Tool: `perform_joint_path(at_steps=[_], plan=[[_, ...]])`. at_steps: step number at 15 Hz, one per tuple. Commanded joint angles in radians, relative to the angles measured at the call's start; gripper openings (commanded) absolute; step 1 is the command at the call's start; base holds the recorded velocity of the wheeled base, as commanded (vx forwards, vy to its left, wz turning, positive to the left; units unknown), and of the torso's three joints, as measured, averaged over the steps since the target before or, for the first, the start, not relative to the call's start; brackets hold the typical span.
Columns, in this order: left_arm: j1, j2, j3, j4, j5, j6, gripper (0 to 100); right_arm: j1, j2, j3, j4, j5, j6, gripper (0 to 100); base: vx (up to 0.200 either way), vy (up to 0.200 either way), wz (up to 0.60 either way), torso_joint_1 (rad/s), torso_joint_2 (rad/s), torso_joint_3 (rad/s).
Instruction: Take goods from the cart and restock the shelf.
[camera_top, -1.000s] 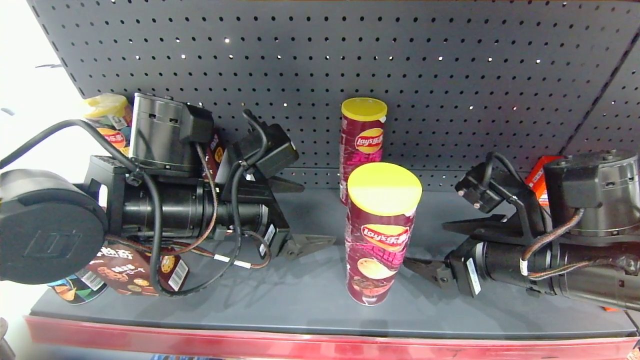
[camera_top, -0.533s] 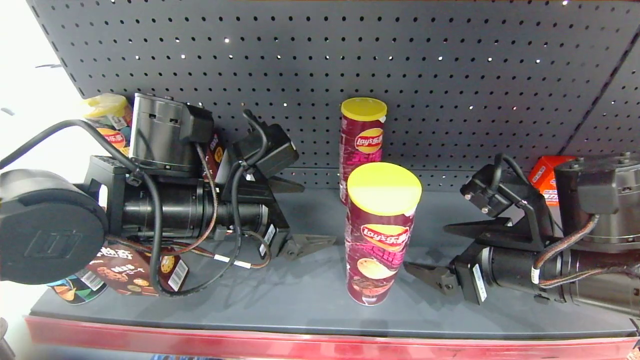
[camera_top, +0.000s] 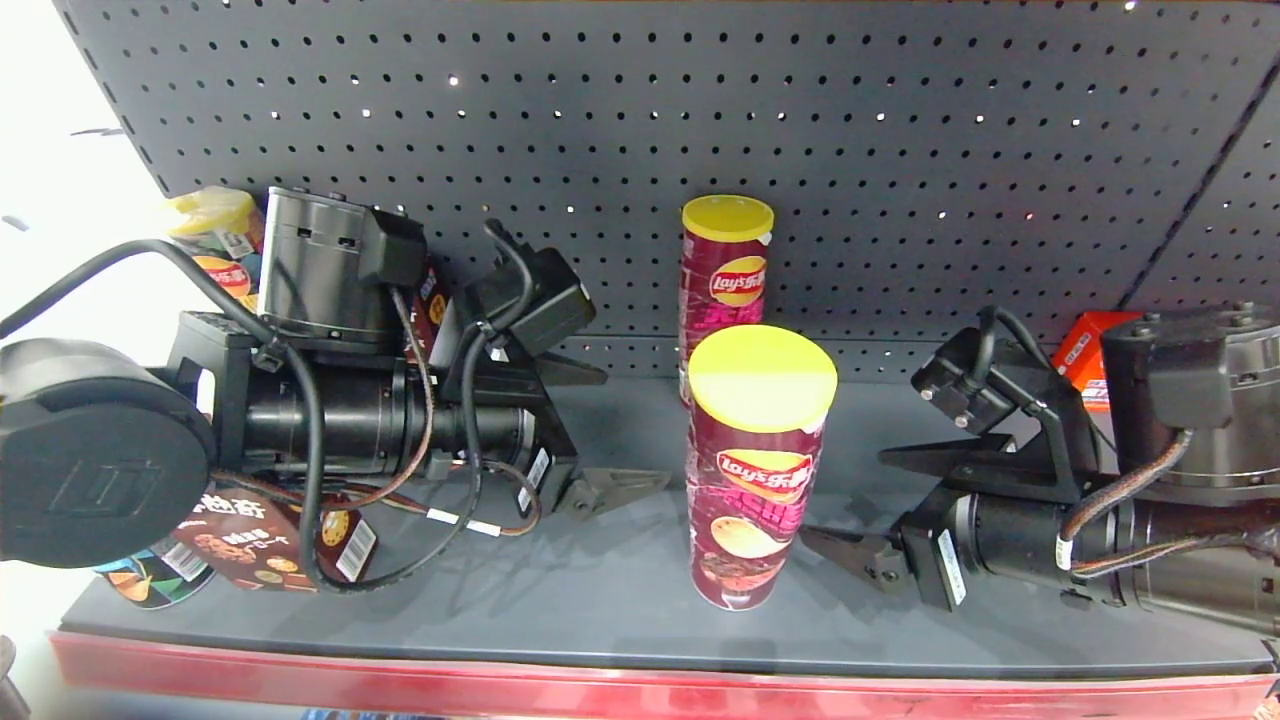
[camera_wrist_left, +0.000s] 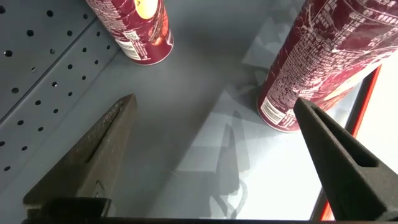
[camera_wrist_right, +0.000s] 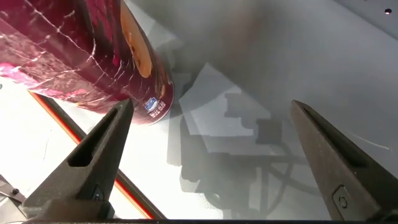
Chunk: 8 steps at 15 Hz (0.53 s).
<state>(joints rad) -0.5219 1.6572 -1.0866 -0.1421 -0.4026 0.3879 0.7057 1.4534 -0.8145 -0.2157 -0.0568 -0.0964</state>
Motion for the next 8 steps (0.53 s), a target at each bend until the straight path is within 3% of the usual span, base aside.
perform_joint_path(at_steps=[1,8], plan=[[-0.001,-0.001,0.002,-0.001,0.001,0.0,100,0.0,0.002,0.001,-0.001,0.0,0.0,100,0.0,0.0,0.0,0.0,0.0,0.0],[0.025,-0.02,-0.001,-0.001,-0.001,-0.001,100,-0.038,-0.056,0.015,-0.001,-0.003,0.003,100,0.0,0.0,0.0,0.0,0.0,0.0]])
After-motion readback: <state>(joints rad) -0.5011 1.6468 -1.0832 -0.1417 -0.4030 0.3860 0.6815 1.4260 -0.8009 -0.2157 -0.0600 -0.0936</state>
